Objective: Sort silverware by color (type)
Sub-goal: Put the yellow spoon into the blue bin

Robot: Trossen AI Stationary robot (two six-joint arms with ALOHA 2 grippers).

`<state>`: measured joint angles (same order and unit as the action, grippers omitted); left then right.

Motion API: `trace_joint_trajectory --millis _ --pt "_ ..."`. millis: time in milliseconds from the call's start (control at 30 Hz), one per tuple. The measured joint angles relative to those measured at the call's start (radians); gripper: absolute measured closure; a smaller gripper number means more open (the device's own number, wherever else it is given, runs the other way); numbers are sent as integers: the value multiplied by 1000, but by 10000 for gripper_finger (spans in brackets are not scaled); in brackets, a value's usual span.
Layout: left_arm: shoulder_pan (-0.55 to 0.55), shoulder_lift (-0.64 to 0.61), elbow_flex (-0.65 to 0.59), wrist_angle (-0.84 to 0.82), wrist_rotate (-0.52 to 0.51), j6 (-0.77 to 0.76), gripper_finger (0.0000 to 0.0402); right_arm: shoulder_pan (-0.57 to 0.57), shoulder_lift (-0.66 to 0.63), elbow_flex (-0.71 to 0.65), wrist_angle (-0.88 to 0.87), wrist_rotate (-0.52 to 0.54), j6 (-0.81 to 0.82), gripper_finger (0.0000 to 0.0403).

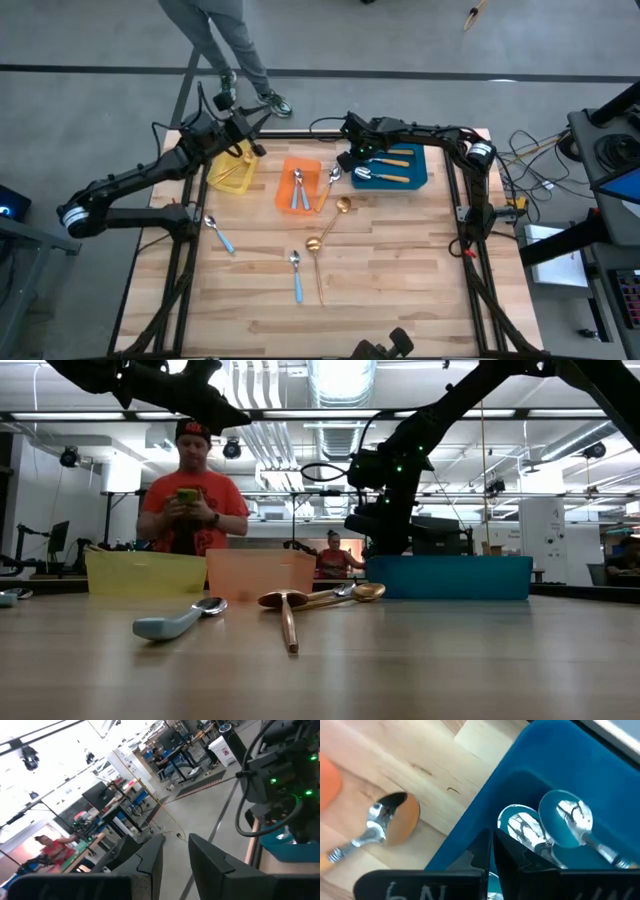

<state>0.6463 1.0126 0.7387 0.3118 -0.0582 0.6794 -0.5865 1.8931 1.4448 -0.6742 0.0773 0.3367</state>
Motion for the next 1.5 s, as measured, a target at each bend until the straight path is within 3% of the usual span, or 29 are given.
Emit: trace_joint_trajectory --millis 200,567,700,867,1033,1500 --pt "62 0 0 -1 0 -6 326 -13 0 -1 -14 -108 -50 390" --pt "167 1 0 67 0 -8 326 -23 0 -67 -35 -103 -1 390" --pt "189 0 0 95 0 -5 326 -23 -9 -41 -32 -76 15 390" --pt "203 0 0 103 -2 -7 326 -28 -15 -16 14 36 18 390" --pt "203 0 0 103 -2 -8 326 -32 0 -27 111 29 20 390" --pt "203 0 0 103 -2 -8 326 -31 47 -28 102 27 33 390"
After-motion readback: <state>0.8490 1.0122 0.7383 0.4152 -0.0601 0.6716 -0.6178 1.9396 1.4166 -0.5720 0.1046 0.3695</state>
